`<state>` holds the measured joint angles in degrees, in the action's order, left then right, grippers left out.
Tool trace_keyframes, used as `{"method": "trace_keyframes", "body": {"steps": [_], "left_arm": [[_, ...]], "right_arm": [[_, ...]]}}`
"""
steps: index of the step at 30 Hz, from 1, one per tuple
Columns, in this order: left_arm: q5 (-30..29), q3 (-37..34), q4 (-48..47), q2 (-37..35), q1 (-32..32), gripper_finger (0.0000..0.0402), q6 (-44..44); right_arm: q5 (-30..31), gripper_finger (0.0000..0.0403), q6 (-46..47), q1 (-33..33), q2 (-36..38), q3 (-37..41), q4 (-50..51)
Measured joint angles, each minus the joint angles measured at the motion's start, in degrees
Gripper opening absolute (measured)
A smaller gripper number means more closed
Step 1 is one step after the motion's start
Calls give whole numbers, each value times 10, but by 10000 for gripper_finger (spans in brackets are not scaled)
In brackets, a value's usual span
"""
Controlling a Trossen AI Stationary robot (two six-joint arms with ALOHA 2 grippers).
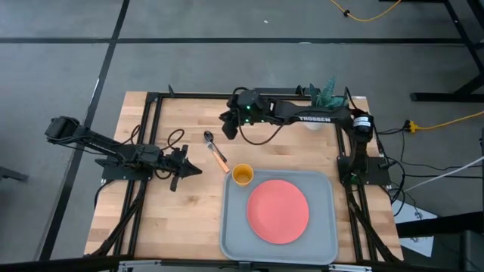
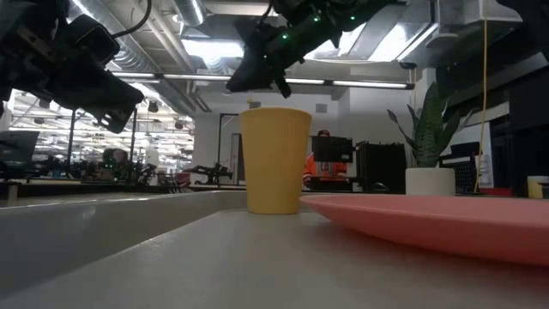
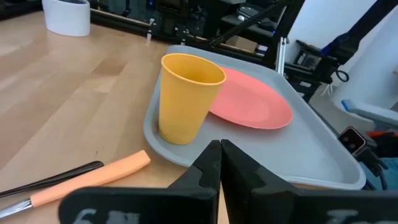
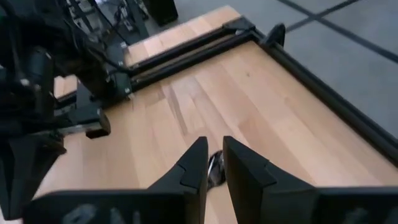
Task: Pick and place plate/cup/fork/spoon on tray
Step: Put the black spoon on the light blue serving tray to the right of the pink plate
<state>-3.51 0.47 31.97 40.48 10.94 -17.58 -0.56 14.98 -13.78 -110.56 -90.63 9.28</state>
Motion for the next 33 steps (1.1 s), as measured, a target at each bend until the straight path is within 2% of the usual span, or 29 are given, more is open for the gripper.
{"method": "trace_keyframes", "body": {"steps": [5, 26, 33], "left_arm": [[0, 0, 3, 0, 0, 0, -2], [-7, 0, 6, 0, 0, 0, 0], [-5, 0, 6, 0, 0, 0, -6]], "right_arm": [[-2, 56, 0, 0, -17, -14, 35], [-2, 56, -7, 2, -16, -3, 43], [-38, 56, -3, 2, -16, -3, 24]]}}
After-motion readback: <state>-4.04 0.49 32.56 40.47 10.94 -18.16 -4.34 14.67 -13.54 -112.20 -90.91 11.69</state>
